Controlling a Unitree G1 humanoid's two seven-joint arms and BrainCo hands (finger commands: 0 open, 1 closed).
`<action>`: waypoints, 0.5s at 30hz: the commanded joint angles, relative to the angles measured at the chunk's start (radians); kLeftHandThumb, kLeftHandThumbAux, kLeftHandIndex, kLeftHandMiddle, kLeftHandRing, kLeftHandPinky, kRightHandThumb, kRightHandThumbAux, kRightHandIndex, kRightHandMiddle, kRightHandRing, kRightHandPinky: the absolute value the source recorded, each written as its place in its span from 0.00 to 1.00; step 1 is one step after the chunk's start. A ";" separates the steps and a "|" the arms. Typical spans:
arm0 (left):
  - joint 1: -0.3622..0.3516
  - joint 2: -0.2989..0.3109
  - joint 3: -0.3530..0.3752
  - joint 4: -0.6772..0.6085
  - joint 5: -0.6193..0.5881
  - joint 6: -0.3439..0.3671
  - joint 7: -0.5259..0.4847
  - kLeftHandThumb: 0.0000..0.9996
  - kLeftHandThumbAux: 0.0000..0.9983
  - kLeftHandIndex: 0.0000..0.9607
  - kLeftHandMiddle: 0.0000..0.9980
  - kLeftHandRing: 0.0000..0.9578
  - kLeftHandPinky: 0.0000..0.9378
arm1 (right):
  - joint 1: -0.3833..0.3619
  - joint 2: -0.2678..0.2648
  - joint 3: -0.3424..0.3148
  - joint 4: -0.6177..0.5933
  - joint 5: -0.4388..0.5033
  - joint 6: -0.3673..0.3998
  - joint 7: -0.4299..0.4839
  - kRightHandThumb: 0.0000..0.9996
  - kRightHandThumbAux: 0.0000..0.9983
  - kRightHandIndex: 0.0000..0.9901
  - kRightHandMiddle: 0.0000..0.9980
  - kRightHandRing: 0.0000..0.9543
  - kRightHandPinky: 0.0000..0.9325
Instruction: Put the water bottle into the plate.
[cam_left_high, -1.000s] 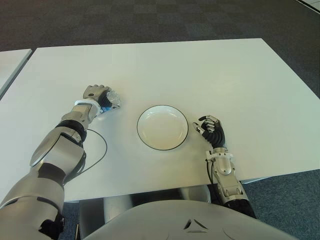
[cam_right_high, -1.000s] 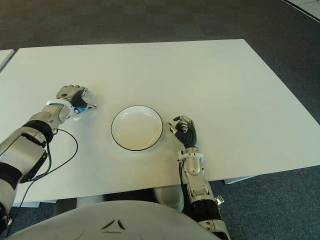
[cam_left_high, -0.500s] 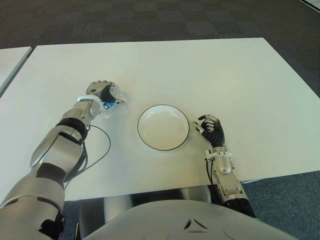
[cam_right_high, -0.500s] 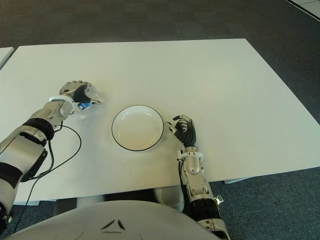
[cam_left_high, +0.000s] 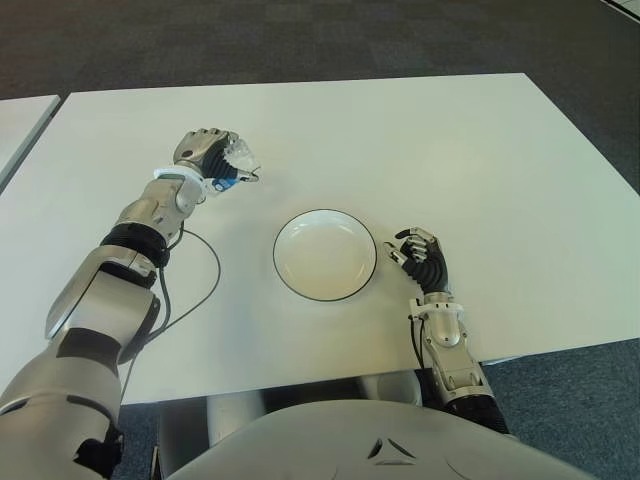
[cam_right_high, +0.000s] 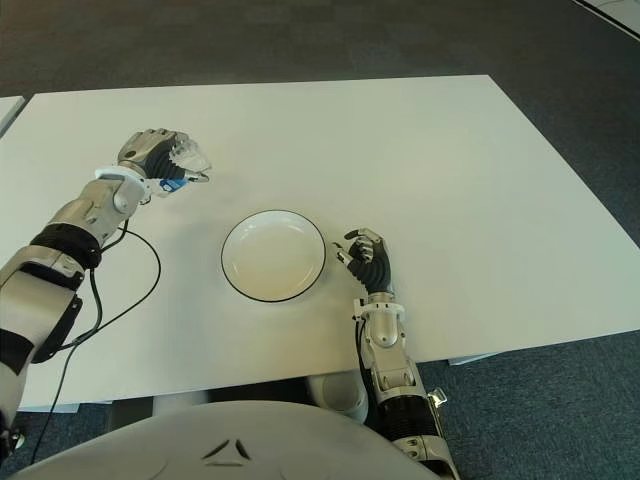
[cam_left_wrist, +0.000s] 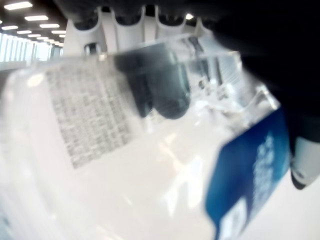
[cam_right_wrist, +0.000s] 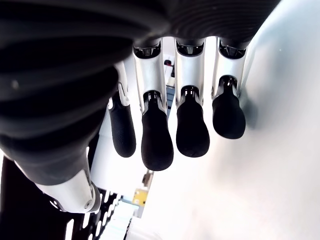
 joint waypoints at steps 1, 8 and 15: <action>0.034 0.027 0.028 -0.118 -0.004 -0.008 -0.010 0.85 0.67 0.41 0.54 0.91 0.91 | -0.005 0.000 0.001 0.016 -0.006 0.014 -0.001 0.71 0.73 0.44 0.73 0.76 0.78; 0.067 0.028 0.049 -0.248 0.001 0.001 -0.025 0.85 0.67 0.41 0.54 0.91 0.91 | -0.006 -0.001 0.003 0.021 -0.013 0.017 -0.004 0.70 0.73 0.44 0.73 0.76 0.79; 0.116 0.028 0.056 -0.412 0.013 0.010 -0.050 0.85 0.67 0.41 0.54 0.91 0.91 | -0.009 -0.003 0.002 0.032 -0.020 0.010 -0.006 0.70 0.73 0.44 0.74 0.77 0.79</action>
